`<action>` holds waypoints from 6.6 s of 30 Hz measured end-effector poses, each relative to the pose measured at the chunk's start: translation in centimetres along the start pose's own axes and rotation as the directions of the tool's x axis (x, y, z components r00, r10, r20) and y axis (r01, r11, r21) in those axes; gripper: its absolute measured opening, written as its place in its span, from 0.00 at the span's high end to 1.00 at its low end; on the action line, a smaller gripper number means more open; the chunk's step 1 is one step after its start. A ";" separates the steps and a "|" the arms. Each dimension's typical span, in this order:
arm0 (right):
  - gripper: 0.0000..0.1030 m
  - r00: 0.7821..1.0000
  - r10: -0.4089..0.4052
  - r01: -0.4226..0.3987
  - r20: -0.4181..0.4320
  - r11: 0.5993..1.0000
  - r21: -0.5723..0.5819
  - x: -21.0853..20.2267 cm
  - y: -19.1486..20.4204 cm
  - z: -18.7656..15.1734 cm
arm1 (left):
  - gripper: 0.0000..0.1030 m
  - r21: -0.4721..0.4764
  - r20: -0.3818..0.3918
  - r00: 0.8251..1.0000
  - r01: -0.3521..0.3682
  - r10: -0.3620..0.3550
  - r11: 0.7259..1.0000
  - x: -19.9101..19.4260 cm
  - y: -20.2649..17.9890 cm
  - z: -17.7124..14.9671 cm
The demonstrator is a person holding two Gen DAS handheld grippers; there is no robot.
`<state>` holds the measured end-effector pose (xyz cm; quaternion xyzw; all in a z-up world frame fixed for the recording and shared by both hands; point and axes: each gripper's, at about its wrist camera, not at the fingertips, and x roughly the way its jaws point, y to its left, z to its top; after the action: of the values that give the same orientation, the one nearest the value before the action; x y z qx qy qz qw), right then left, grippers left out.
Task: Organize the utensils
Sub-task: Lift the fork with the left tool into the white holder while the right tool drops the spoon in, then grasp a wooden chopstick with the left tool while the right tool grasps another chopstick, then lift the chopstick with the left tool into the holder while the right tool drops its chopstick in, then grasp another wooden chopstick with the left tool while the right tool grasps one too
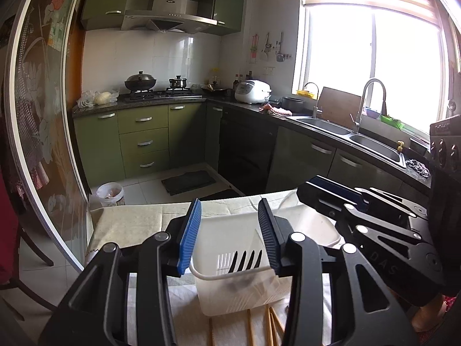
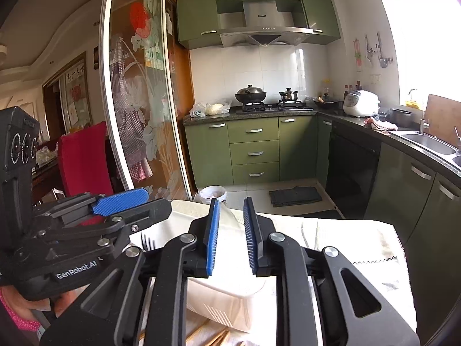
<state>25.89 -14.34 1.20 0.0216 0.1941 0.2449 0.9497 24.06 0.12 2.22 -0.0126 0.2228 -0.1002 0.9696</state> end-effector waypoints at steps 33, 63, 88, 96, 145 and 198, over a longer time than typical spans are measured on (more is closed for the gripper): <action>0.61 0.805 0.074 -0.003 -0.588 0.993 0.120 -5.3 -5.3 -12.5 | 0.93 0.127 -0.746 0.653 -0.050 0.129 0.991 4.3 2.0 -14.2; 0.93 0.669 -0.049 0.088 -0.741 0.996 0.013 0.3 0.9 -14.4 | 0.93 0.081 -0.739 0.670 -0.007 0.065 0.997 3.0 2.7 -13.4; 0.93 0.865 0.087 -0.049 -0.494 0.995 0.090 -11.1 0.3 -5.6 | 0.94 0.076 -0.534 0.846 0.028 0.017 0.997 -6.8 0.3 -4.3; 0.93 0.877 0.095 -0.061 -0.472 0.994 0.088 -11.6 0.4 -4.3 | 0.94 0.073 -0.506 0.863 0.038 0.004 0.997 -7.5 0.3 -2.9; 0.89 0.957 0.039 -0.027 -0.287 0.999 0.047 -2.1 -0.5 6.4 | 0.81 0.015 -0.440 0.898 0.002 0.005 1.000 0.1 -0.6 6.8; 0.75 0.648 0.080 0.009 -0.758 0.994 0.113 0.6 -0.2 -15.1 | 0.92 0.085 -0.780 0.622 0.003 0.065 0.996 3.4 2.1 -14.4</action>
<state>20.75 -15.04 -13.03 -0.0286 0.5867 0.2392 0.7731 21.17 1.80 -12.38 0.0737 0.6178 -0.0877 0.7780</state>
